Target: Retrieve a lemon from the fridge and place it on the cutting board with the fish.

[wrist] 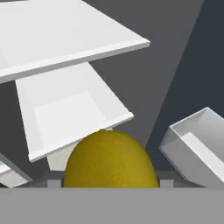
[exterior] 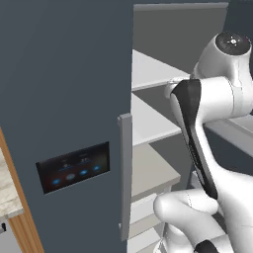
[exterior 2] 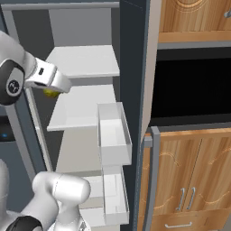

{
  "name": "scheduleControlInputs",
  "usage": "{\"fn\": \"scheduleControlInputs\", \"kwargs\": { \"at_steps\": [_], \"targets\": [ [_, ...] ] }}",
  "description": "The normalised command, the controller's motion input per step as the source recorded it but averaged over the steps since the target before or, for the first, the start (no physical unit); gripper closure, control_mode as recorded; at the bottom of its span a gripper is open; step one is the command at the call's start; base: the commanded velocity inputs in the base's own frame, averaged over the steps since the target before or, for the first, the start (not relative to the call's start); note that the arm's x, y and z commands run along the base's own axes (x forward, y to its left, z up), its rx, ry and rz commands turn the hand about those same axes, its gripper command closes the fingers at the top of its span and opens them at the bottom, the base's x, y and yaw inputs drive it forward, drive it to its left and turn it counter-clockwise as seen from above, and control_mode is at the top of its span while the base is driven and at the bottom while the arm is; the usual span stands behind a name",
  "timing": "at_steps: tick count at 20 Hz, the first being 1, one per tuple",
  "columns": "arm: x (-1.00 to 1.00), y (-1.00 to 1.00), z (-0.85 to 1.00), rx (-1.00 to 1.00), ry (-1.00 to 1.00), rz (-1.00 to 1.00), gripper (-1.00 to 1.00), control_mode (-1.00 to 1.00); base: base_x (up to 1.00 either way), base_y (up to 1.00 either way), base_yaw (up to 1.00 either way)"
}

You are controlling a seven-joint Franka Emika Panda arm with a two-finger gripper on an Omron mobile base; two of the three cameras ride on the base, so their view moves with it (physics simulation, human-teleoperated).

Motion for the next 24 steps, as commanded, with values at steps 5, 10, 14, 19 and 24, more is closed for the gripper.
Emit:
{"fn": "scheduleControlInputs", "kwargs": {
  "at_steps": [5,10,14,19,24],
  "targets": [
    [-1.0,-0.07,-0.29,0.0,0.07,0.0,1.0,-1.0,0.0,0.0,0.0],
    [-0.93,0.0,-0.4,0.0,0.17,0.01,1.0,-1.0,0.0,0.0,0.0],
    [-0.16,0.0,-0.47,0.01,0.18,0.19,1.0,-1.0,0.0,0.0,0.0],
    [0.03,0.0,-0.3,0.0,0.27,0.18,1.0,-1.0,0.0,0.0,0.0],
    [0.06,0.02,-0.42,0.0,0.18,0.04,1.0,-1.0,0.0,0.0,0.0]
  ]
}}
